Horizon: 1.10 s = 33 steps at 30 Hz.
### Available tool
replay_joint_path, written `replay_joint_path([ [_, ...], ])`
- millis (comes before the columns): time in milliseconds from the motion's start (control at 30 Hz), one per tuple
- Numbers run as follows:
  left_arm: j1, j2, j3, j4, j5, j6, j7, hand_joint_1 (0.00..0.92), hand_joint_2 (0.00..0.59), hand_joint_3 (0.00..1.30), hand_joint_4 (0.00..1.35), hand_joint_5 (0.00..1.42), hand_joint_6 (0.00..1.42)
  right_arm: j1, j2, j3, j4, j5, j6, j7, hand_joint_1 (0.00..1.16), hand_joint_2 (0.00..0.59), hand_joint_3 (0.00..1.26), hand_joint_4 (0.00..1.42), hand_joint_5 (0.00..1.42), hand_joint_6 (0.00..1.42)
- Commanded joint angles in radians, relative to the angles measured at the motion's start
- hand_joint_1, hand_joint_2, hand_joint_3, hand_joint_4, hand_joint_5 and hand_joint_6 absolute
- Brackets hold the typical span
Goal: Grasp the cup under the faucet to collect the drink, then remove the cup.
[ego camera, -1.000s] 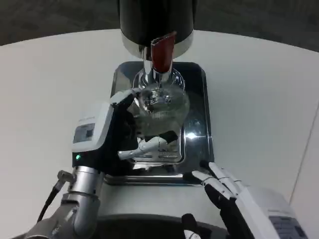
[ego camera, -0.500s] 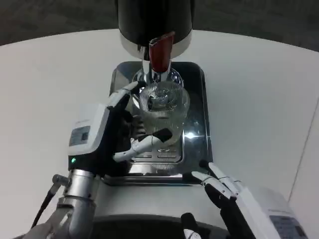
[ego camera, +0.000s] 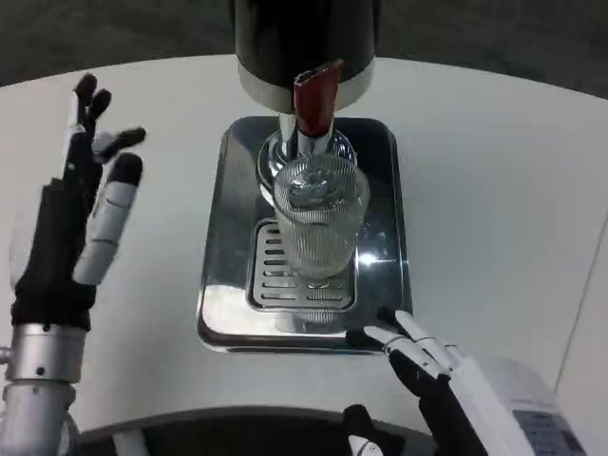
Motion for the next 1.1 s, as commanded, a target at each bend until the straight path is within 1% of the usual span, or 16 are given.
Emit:
replay_joint_path([
  [33, 0.036, 0.015, 0.073, -0.213, -0.303, 0.186, -0.317, 0.0, 0.251, 0.0, 0.0, 0.0, 0.0, 0.001, 0.01, 0.006, 0.009, 0.006, 0.012, 0.007, 0.42, 0.501, 0.24, 0.09, 0.13, 0.26],
  [100, 0.035, 0.028, 0.109, -0.303, -0.418, 0.275, -0.429, 0.0, 0.252, 0.0, 0.0, 0.0, 0.0, 0.001, 0.013, 0.008, 0.01, 0.004, 0.013, 0.003, 0.42, 0.501, 0.24, 0.09, 0.13, 0.26],
  [200, 0.032, 0.04, 0.161, -0.399, -0.512, 0.387, -0.544, 0.0, 0.246, 0.0, 0.0, 0.0, 0.0, 0.004, 0.018, 0.01, 0.008, 0.004, 0.017, 0.002, 0.42, 0.501, 0.24, 0.09, 0.13, 0.26],
  [300, 0.021, 0.053, 0.206, -0.482, -0.583, 0.494, -0.63, 0.0, 0.242, 0.0, 0.0, 0.0, 0.0, 0.006, 0.024, 0.011, 0.007, 0.002, 0.023, -0.003, 0.42, 0.501, 0.24, 0.09, 0.13, 0.27],
  [367, 0.011, 0.06, 0.233, -0.525, -0.606, 0.543, -0.668, 0.0, 0.233, 0.0, 0.0, 0.0, 0.0, 0.004, 0.027, 0.01, 0.007, 0.002, 0.028, -0.006, 0.42, 0.501, 0.24, 0.09, 0.13, 0.27],
  [433, -0.006, 0.08, 0.26, -0.573, -0.622, 0.59, -0.698, 0.0, 0.234, 0.0, 0.0, 0.0, 0.0, 0.002, 0.031, 0.01, 0.004, 0.003, 0.034, -0.002, 0.42, 0.501, 0.24, 0.09, 0.13, 0.27],
  [533, -0.031, 0.101, 0.29, -0.614, -0.643, 0.66, -0.738, 0.0, 0.271, 0.0, 0.0, 0.0, 0.0, -0.006, 0.037, 0.008, -0.008, -0.001, 0.043, 0.005, 0.42, 0.501, 0.24, 0.09, 0.13, 0.28],
  [600, -0.063, 0.122, 0.292, -0.618, -0.657, 0.715, -0.778, 0.0, 0.286, 0.0, 0.0, 0.0, 0.0, -0.017, 0.042, 0.005, -0.009, 0.0, 0.051, 0.006, 0.42, 0.501, 0.24, 0.09, 0.13, 0.28],
  [667, -0.09, 0.129, 0.291, -0.611, -0.66, 0.757, -0.811, 0.0, 0.285, 0.0, 0.0, 0.0, 0.0, -0.027, 0.044, 0.002, -0.006, 0.001, 0.055, 0.008, 0.42, 0.501, 0.24, 0.09, 0.13, 0.28],
  [767, -0.138, 0.121, 0.281, -0.584, -0.634, 0.792, -0.849, 0.0, 0.282, 0.0, 0.0, 0.0, 0.0, -0.032, 0.046, 0.006, 0.0, 0.001, 0.057, 0.009, 0.42, 0.501, 0.24, 0.09, 0.13, 0.28],
  [833, -0.162, 0.114, 0.276, -0.57, -0.61, 0.798, -0.868, 0.0, 0.248, 0.0, 0.0, 0.0, 0.0, -0.03, 0.047, 0.01, 0.001, 0.0, 0.057, 0.007, 0.42, 0.501, 0.24, 0.09, 0.13, 0.28],
  [933, -0.205, 0.099, 0.249, -0.528, -0.554, 0.789, -0.892, 0.0, 0.219, 0.0, 0.0, 0.0, 0.0, -0.013, 0.049, 0.018, -0.003, -0.003, 0.059, 0.002, 0.42, 0.501, 0.24, 0.09, 0.13, 0.28],
  [1100, -0.263, 0.066, 0.204, -0.472, -0.462, 0.755, -0.932, 0.0, 0.213, 0.0, 0.0, 0.0, 0.0, 0.003, 0.052, 0.023, -0.01, -0.006, 0.062, -0.001, 0.42, 0.501, 0.24, 0.1, 0.13, 0.28],
])
